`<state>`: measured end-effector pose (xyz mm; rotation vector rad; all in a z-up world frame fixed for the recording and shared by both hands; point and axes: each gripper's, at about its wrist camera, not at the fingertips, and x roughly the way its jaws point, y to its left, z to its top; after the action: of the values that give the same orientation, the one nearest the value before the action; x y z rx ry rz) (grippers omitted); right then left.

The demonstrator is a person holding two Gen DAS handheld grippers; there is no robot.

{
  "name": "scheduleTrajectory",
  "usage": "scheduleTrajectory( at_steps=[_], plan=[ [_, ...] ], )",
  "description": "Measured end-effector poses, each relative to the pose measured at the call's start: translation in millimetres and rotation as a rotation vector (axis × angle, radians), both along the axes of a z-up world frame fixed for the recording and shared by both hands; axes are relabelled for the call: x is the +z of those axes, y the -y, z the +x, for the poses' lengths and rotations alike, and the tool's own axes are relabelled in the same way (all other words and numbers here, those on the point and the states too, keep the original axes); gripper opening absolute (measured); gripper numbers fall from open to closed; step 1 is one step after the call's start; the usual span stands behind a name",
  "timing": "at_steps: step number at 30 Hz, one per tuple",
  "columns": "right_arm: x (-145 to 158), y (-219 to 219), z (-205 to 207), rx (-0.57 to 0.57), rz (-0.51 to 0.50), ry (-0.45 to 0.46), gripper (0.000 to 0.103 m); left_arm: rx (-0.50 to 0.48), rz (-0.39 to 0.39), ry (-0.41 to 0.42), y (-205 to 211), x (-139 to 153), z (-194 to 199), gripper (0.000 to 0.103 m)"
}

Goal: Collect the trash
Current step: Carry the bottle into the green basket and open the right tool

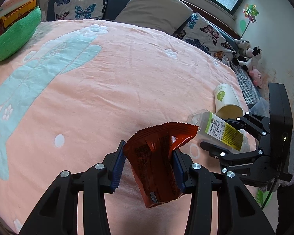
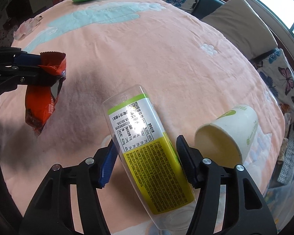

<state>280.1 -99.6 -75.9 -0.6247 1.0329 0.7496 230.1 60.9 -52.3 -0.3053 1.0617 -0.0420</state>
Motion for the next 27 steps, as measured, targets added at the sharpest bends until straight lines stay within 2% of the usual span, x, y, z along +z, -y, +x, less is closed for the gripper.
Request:
scheduleTrajectory(
  at_steps=[4, 10, 19, 27],
  plan=[
    [-6, -7, -1, -0.017, -0.021, 0.030, 0.059, 0.004, -0.001, -0.003, -2, -1, -2, 0.043],
    [8, -1, -17, -0.050, -0.001, 0.092, 0.055, 0.004, -0.001, 0.014, -4, 5, -7, 0.043],
    [56, 47, -59, -0.225, 0.158, 0.162, 0.053, -0.071, -0.012, 0.061, 23, 24, -16, 0.043],
    [89, 110, -94, -0.424, 0.309, 0.181, 0.048, -0.191, -0.023, 0.090, 76, 40, -23, 0.043]
  ],
)
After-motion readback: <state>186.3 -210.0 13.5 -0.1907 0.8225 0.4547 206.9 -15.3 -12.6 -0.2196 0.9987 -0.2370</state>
